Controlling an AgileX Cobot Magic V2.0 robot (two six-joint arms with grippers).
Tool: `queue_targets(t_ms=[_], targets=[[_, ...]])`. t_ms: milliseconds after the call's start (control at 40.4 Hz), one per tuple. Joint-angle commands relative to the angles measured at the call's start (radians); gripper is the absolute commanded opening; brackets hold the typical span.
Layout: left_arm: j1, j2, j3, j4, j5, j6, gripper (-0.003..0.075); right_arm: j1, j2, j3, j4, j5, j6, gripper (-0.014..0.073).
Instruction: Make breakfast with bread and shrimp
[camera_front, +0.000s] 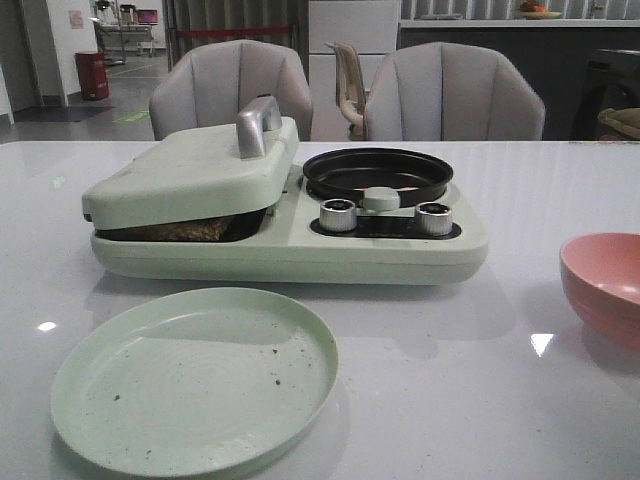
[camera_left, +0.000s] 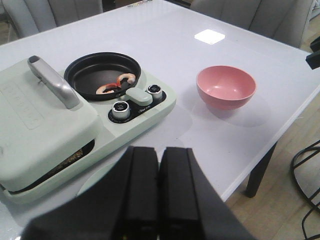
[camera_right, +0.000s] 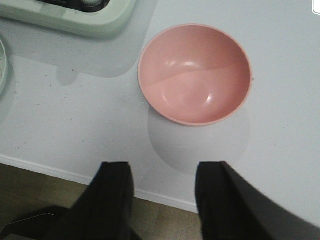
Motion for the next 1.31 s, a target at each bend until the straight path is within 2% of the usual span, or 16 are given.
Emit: queue_targets(t_ms=[0, 124, 891, 940, 1089, 1287], targets=[[-0.006, -0.002, -0.03, -0.026, -0.08, 0.0, 0.0101, 0.001, -0.003, -0.026, 0.003, -0.068, -0.011, 0.0252], [-0.006, -0.002, -0.03, -0.023, -0.093, 0.0, 0.0101, 0.001, -0.003, -0.026, 0.003, -0.068, -0.011, 0.0029], [-0.006, -0.023, -0.017, 0.02, -0.124, -0.023, 0.0102, 0.001, -0.003, -0.026, 0.003, -0.04, -0.011, 0.0044], [0.021, -0.057, -0.006, 0.089, -0.16, -0.023, 0.0101, 0.001, -0.003, -0.026, 0.003, -0.04, -0.011, 0.0044], [0.165, -0.18, 0.11, 0.061, -0.28, -0.023, 0.0101, 0.001, -0.003, -0.026, 0.003, -0.04, -0.011, 0.0044], [0.344, -0.377, 0.344, 0.061, -0.461, -0.023, 0.0101, 0.001, -0.003, -0.026, 0.003, -0.04, -0.011, 0.0044]])
